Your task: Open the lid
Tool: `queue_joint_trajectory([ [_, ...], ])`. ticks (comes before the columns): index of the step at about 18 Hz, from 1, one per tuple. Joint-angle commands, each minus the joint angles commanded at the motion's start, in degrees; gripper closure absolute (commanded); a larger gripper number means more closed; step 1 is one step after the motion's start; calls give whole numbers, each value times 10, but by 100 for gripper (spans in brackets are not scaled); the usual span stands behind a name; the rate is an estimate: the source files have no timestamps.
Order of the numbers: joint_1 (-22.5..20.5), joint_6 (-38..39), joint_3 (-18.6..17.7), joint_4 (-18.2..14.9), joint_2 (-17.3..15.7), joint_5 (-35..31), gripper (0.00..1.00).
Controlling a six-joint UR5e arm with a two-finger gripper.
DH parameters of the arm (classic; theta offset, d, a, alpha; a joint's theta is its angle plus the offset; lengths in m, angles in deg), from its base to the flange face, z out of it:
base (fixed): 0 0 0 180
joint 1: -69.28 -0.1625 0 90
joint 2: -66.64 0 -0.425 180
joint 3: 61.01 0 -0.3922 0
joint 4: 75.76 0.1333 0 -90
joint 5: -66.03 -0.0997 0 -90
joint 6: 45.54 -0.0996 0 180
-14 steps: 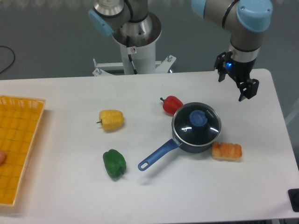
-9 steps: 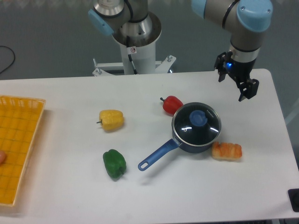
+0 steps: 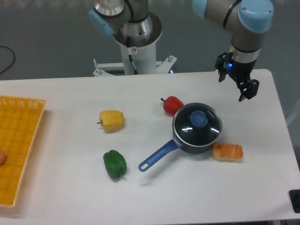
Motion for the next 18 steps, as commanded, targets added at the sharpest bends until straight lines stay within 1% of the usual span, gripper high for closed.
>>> queue_joint_trajectory([
  [3,-5,-2,-9,0,-2,3,0],
  [6,-15,-1,-11,1,-3,41,0],
  [8,-15,2,-14,3,-6,40,0],
  [11,-11,10,-7,-2,-8,40,0],
  [13,-4,80,-4,-2,-6,40,0],
  [15,30,147,5,-2,-2,40,0],
  [18,47,198,7,2,9,37,0],
])
